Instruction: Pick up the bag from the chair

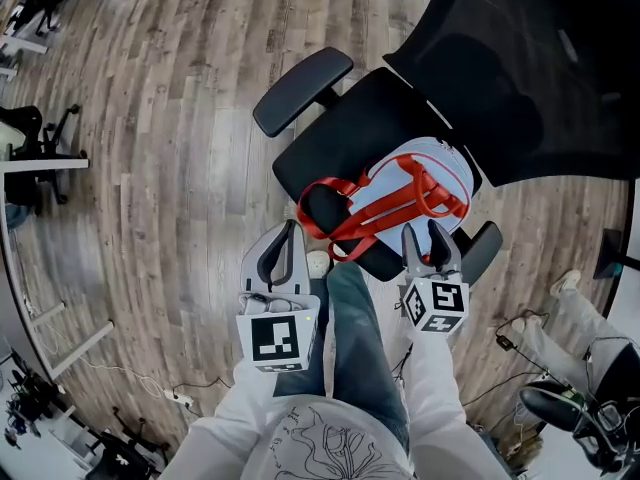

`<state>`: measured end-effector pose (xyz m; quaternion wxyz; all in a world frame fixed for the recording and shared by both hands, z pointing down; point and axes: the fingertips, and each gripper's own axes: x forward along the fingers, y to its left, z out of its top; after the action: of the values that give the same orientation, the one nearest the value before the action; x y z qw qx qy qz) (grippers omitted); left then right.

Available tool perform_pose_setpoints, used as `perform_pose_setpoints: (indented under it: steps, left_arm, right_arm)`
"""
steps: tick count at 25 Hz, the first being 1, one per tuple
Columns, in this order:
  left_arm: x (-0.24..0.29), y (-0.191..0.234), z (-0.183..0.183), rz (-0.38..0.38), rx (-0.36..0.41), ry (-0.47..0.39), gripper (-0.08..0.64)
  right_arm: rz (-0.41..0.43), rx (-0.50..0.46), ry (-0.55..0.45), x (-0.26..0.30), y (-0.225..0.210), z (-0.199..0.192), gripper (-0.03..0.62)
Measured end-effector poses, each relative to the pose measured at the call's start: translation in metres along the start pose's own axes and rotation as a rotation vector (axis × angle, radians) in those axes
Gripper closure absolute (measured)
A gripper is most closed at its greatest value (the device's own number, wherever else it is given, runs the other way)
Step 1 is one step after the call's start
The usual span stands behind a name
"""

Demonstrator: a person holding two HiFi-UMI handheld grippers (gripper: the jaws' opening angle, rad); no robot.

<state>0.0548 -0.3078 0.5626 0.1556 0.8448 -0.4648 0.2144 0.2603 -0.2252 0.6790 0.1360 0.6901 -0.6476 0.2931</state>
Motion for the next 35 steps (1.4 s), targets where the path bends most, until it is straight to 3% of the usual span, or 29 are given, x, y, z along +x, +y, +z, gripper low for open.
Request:
perform_pose_setpoints:
  steps: [15, 28, 35]
  left_arm:
    - [0.012, -0.01, -0.031, -0.017, -0.023, 0.054, 0.554]
    - [0.008, -0.009, -0.046, -0.005, -0.04, 0.071, 0.554]
    - [0.003, -0.006, -0.049, 0.009, -0.03, 0.069, 0.554]
  right_arm:
    - [0.122, 0.021, 0.039, 0.044, -0.001, -0.025, 0.387]
    - [0.178, 0.128, 0.005, 0.068, 0.015, -0.027, 0.387]
    - [0.217, 0.14, -0.034, 0.068, 0.022, -0.015, 0.518]
